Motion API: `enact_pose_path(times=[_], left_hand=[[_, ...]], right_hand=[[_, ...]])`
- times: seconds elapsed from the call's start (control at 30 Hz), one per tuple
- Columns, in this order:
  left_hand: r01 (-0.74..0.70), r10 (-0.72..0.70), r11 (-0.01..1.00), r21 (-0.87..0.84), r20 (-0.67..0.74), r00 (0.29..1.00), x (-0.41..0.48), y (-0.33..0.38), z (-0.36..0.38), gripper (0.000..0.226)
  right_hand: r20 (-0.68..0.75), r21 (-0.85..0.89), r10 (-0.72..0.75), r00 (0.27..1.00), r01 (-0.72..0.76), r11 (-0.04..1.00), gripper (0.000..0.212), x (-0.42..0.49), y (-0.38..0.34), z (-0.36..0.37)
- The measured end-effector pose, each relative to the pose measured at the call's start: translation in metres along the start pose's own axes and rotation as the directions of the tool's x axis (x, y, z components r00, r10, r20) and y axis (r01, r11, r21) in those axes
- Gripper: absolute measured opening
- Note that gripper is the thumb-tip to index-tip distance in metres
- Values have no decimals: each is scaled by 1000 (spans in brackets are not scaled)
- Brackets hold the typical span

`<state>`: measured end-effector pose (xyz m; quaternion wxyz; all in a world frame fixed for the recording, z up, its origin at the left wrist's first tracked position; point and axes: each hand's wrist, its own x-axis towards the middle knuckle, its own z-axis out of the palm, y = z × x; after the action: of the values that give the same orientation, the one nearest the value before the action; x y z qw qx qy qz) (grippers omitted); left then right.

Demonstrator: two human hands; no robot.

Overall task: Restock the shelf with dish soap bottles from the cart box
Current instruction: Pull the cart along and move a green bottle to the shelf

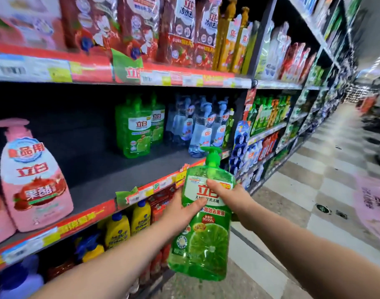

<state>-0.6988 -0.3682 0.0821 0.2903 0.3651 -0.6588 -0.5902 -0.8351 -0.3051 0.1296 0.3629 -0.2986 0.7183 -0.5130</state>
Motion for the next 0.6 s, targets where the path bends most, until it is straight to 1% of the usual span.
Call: enact_pose_path(times=[0.07,0.13,0.2,0.23,0.3,0.37,0.43,0.53,0.6], left_hand=[[-1,1,1000,13,-31,1000,17,-1,-11,46],[8,-8,1000,-2,-63,998,31,-4,-21,46],[15,-18,999,-36,-82,996,46,-6,-28,46],[19,-23,999,-43,-99,995,54,-6,-32,42],[8,-14,999,-40,-152,988,73,-5,-41,27],[-3,0,1000,-14,-220,976,90,-1,-50,24],[-4,3,1000,-1,-271,963,110,2,-57,30],[-20,6,999,-42,-319,948,139,12,-66,44],[-30,30,1000,4,-372,928,160,21,-68,55]], right_hand=[[21,-7,-11,1000,11,1000,40,21,-8,11],[55,-34,-30,998,32,999,32,41,-15,22],[83,-41,-46,995,50,998,30,58,-22,31],[101,-36,-60,993,64,997,30,68,-27,36],[133,-7,-89,987,91,996,28,87,-36,43],[174,12,-109,979,109,994,26,107,-46,50],[223,19,-134,965,134,991,24,131,-58,57],[270,42,-188,944,183,982,28,167,-76,64],[325,73,-226,918,214,974,27,192,-88,66]])
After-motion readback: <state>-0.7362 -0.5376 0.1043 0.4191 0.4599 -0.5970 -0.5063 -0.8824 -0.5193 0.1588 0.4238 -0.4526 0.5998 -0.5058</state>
